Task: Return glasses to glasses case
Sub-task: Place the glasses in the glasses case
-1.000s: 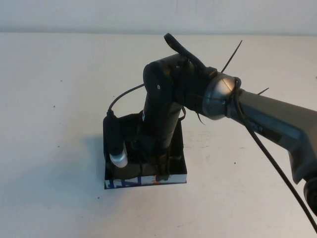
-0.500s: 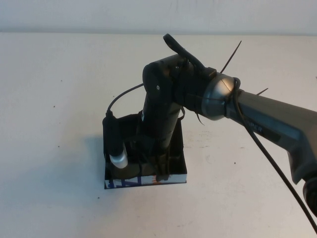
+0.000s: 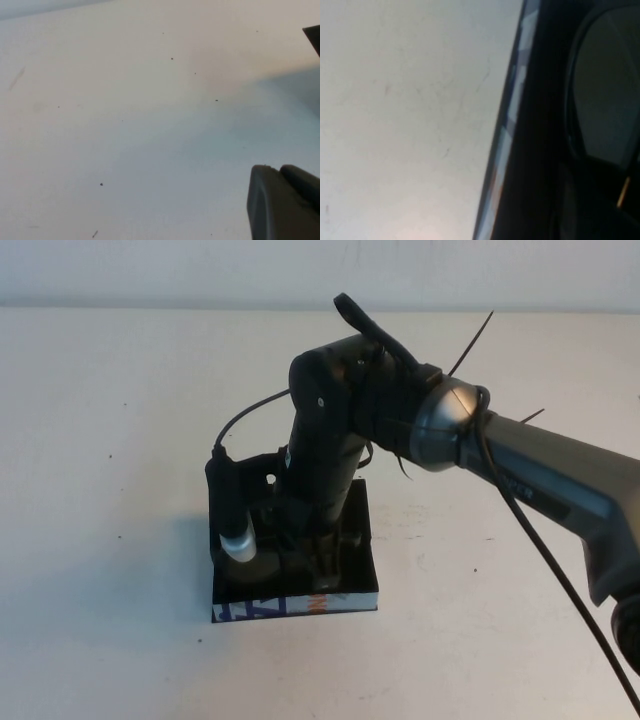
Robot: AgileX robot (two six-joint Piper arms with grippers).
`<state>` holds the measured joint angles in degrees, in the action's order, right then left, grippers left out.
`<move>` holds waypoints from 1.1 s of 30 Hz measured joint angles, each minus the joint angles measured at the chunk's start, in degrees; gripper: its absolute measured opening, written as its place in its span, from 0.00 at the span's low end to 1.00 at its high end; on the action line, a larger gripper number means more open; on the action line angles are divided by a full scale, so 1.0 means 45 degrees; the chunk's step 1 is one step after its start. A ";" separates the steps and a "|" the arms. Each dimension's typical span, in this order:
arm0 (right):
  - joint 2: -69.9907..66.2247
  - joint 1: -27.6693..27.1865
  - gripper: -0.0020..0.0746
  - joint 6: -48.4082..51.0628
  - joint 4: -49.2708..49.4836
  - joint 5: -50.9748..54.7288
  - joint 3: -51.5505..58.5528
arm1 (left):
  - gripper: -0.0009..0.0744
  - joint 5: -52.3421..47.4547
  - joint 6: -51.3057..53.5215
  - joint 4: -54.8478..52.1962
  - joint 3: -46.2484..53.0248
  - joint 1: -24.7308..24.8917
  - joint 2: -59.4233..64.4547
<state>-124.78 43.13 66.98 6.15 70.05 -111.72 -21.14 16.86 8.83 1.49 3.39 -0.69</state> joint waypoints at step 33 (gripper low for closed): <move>-0.0880 -0.0051 0.11 0.0000 -0.0161 0.0000 -0.0310 | 0.01 0.0000 0.0000 0.0000 0.0000 0.0000 0.0000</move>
<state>-128.74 42.90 66.98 5.43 70.05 -113.12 -21.14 16.86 8.83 1.49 3.39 -0.69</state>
